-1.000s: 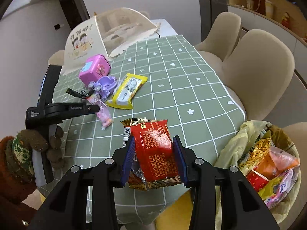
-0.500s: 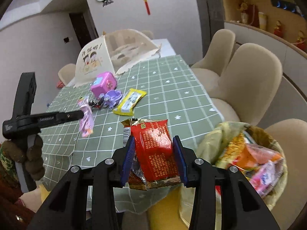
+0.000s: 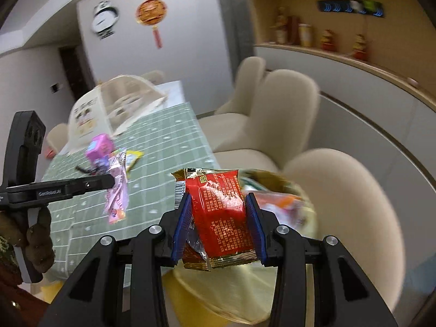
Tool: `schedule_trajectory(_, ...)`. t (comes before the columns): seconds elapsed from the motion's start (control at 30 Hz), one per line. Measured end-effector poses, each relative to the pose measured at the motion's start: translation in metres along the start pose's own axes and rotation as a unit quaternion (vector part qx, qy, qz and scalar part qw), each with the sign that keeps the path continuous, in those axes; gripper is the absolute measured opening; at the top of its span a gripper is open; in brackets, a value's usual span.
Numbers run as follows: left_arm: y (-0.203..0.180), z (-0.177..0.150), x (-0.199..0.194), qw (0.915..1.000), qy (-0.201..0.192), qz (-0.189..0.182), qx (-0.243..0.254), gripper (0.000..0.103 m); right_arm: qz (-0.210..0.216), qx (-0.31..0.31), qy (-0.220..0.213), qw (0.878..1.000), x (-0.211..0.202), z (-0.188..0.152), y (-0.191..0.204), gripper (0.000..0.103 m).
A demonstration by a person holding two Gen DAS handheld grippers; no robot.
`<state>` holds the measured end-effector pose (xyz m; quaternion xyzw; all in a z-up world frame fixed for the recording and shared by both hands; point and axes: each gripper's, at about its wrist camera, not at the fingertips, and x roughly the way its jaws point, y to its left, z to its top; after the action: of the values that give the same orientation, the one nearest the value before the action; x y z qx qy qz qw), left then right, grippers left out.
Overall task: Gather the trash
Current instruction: 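Carry the red packet and pink strip packet over the trash bin and release both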
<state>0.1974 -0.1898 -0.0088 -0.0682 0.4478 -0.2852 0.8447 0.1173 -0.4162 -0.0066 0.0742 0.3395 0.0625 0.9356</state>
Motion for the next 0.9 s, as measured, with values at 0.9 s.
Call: schedule_trajectory(0.9,-0.002,-0.009,0.063,0.9983,0.057,0.013,-0.011,0.037,-0.004,0.038,0.016,0.999,0.037,-0.004,-0.034,0.039)
